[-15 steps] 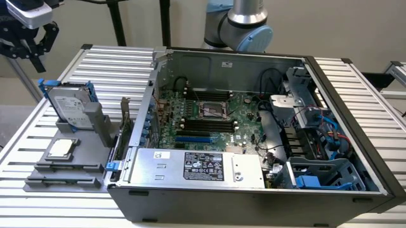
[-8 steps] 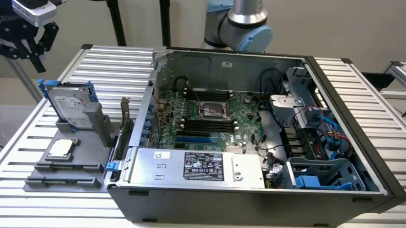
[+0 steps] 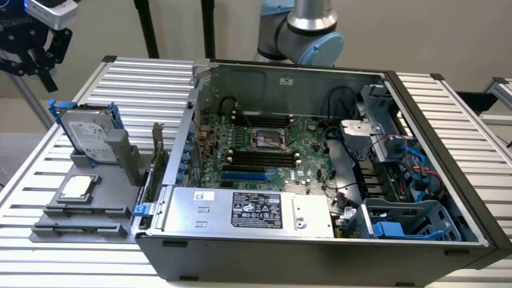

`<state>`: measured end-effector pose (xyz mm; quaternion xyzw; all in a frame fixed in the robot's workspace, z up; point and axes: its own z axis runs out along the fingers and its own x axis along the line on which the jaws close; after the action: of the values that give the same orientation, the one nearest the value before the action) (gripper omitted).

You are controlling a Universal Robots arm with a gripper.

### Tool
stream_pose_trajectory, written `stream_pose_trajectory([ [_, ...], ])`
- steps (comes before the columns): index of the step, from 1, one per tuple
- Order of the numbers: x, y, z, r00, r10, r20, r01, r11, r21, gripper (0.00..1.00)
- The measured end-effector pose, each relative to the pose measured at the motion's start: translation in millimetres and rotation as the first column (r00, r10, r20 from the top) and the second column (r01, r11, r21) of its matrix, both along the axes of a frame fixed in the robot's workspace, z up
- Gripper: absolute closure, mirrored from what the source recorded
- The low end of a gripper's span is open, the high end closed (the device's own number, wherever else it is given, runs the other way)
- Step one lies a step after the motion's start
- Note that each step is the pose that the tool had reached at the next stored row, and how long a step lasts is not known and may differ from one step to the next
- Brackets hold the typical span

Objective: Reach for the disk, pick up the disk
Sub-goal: 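Pick up the disk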

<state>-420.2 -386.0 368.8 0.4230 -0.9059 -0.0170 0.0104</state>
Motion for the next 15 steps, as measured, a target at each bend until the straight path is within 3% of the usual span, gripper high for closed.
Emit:
stream_pose_trajectory([
  [5,0.0,0.0,0.0,0.9958,0.091,0.0001,-0.091,0.9958,0.0,0.89],
  [15,1.8,0.0,0.0,0.9743,0.225,0.0001,-0.225,0.9743,0.0001,0.89],
])
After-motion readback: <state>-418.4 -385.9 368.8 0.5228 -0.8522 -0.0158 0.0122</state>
